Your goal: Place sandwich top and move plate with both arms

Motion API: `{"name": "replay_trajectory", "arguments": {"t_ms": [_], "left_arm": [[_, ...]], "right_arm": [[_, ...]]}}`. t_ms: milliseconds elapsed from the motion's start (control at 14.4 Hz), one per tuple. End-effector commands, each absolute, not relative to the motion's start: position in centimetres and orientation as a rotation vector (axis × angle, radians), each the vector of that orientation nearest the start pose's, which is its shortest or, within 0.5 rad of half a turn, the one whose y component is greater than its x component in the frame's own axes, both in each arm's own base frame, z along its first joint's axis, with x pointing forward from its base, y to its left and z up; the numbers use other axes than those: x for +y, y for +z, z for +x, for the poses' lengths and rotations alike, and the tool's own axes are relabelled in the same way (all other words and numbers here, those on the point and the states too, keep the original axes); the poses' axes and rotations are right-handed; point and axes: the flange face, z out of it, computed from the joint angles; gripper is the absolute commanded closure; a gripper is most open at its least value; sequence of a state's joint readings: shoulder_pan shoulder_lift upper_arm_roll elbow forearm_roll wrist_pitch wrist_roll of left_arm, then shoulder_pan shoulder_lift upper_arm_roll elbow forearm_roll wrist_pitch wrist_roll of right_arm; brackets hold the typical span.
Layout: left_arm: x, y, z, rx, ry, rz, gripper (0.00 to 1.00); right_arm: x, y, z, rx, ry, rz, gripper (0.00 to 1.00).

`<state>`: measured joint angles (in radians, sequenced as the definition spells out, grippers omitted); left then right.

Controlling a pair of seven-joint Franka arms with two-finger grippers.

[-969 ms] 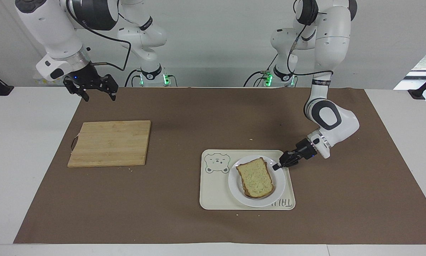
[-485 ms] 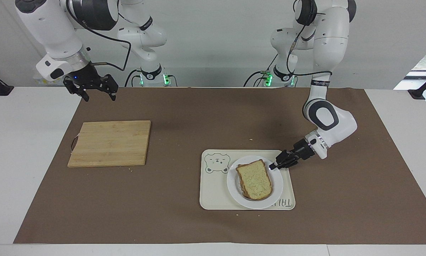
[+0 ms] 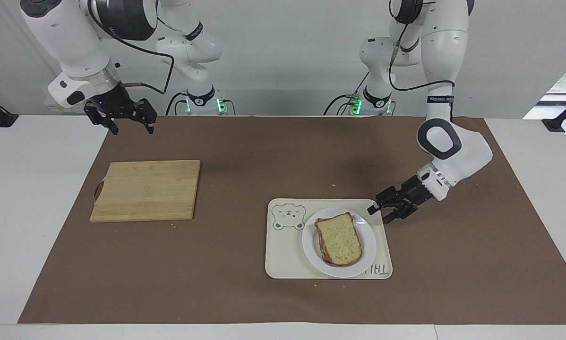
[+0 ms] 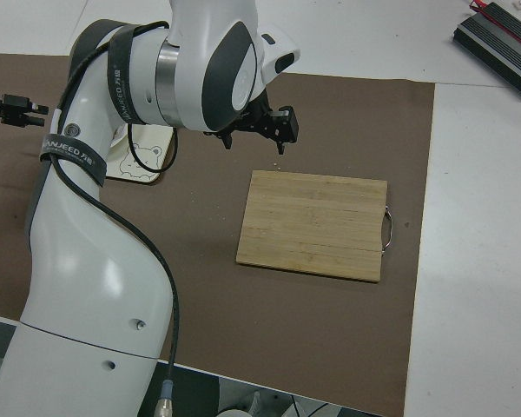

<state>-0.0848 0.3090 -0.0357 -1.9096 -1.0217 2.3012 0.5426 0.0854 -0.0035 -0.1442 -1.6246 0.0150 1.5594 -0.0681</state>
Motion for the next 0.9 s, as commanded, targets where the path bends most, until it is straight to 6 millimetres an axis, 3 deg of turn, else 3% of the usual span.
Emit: {"name": "replay_trajectory", "arguments": {"t_ms": [0, 346, 485, 692, 831], "left_arm": [[-8.2, 38.3, 62.3, -0.005, 0.319, 2.465, 0.00], [-4.9, 43.9, 61.7, -0.147, 0.288, 2.639, 0.00], [-3.1, 47.8, 61.2, -0.227, 0.249, 2.757, 0.00], [-2.6, 54.6, 60.8, -0.334, 0.147, 2.936, 0.00], [-2.2, 57.9, 60.0, -0.381, 0.089, 3.007, 0.00]], "right_arm": [[-3.0, 60.4, 54.8, 0.010, 0.096, -3.118, 0.00], [-3.1, 60.4, 54.8, 0.010, 0.096, -3.118, 0.00], [-3.0, 60.4, 54.8, 0.010, 0.096, -3.118, 0.00], [-3.0, 60.4, 54.8, 0.010, 0.096, -3.118, 0.00], [-3.0, 60.4, 54.8, 0.010, 0.096, -3.118, 0.00]]}}
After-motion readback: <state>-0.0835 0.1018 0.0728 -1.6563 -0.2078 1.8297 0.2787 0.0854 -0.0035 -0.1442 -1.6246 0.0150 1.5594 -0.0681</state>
